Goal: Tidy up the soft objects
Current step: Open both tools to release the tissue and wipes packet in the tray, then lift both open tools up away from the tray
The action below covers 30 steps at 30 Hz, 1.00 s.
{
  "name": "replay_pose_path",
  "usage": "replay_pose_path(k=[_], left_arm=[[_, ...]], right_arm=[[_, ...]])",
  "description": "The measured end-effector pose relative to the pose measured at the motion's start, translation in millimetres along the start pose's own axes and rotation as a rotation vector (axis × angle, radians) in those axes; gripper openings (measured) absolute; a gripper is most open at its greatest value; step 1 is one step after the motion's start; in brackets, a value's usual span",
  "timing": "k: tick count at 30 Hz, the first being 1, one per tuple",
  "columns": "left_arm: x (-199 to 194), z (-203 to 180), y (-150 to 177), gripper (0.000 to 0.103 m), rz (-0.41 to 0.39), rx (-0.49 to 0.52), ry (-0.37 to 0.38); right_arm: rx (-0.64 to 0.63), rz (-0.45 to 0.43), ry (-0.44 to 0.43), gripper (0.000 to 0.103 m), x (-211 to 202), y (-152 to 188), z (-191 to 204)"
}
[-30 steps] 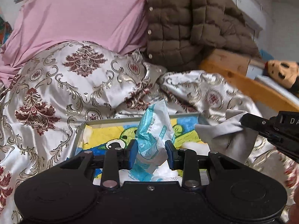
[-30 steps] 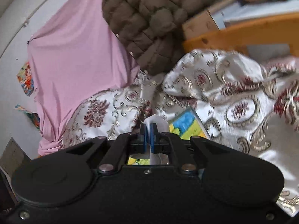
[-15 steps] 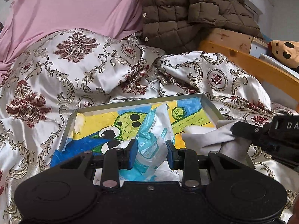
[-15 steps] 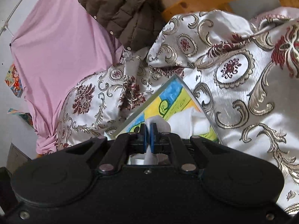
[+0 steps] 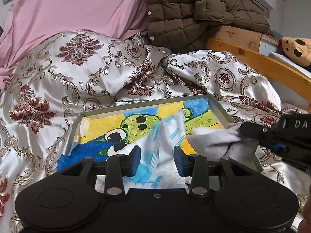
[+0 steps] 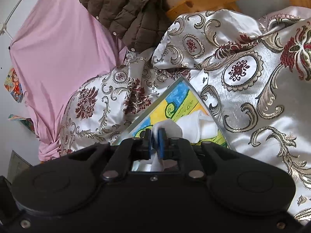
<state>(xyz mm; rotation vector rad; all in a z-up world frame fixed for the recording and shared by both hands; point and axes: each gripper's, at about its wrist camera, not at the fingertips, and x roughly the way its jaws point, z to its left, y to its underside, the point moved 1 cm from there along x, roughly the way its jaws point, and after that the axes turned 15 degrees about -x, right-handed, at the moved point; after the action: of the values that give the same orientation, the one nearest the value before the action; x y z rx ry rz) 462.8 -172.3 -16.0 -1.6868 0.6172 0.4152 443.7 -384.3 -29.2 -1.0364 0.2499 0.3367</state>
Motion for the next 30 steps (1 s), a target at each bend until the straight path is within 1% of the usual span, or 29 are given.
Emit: replay_pose_path(k=[3,4,5,6,7,8,9,10,12,13,14,15,17,19,21,23,25,30], left_arm=[[-6,0,1,0.048,-0.009,0.001,-0.014],[-9,1,2,0.052,-0.015,-0.005,-0.019],[-12,2,2,0.057,-0.02,-0.011,-0.023],[-16,4,2,0.059,-0.026,-0.017,-0.026],[-20,5,2,0.062,-0.033,-0.022,-0.029],[-26,7,1,0.065,-0.043,-0.03,-0.032],[-31,9,0,0.067,-0.052,-0.036,-0.035],[-36,11,-1,0.071,-0.06,-0.041,-0.039],[-52,15,-4,0.078,-0.084,-0.046,-0.05],[-59,17,-6,0.082,-0.094,-0.047,-0.053],[-69,19,-9,0.085,-0.109,-0.048,-0.057],[-78,21,-11,0.086,-0.121,-0.049,-0.058],[-96,24,-15,0.088,-0.138,-0.047,-0.059],[-113,27,-19,0.091,-0.155,-0.045,-0.062],[-133,30,-21,0.093,-0.179,-0.042,-0.066],[-151,33,-22,0.095,-0.197,-0.046,-0.065],[-171,36,-23,0.096,-0.217,-0.053,-0.06],[-214,46,-18,0.099,-0.258,-0.095,-0.038]], right_arm=[[-0.006,-0.012,-0.003,0.015,-5,-4,2],[-0.01,-0.018,-0.006,0.02,-8,-6,2],[-0.017,-0.023,-0.007,0.022,-10,-8,3],[-0.022,-0.028,-0.008,0.024,-13,-10,3],[-0.028,-0.035,-0.009,0.027,-16,-12,5],[-0.034,-0.041,-0.01,0.033,-20,-14,6],[-0.041,-0.047,-0.01,0.036,-24,-16,8],[-0.05,-0.053,-0.015,0.041,-28,-18,9],[-0.072,-0.063,-0.029,0.046,-36,-23,14],[-0.082,-0.069,-0.038,0.052,-42,-26,17],[-0.091,-0.074,-0.043,0.055,-47,-28,20],[-0.105,-0.081,-0.046,0.055,-54,-31,23],[-0.134,-0.097,-0.05,0.065,-68,-36,31],[-0.156,-0.116,-0.06,0.068,-84,-41,39],[-0.182,-0.133,-0.07,0.073,-101,-46,48],[-0.218,-0.149,-0.073,0.087,-117,-49,57],[-0.261,-0.161,-0.078,0.093,-134,-51,65],[-0.327,-0.177,-0.098,0.099,-176,-50,85]])
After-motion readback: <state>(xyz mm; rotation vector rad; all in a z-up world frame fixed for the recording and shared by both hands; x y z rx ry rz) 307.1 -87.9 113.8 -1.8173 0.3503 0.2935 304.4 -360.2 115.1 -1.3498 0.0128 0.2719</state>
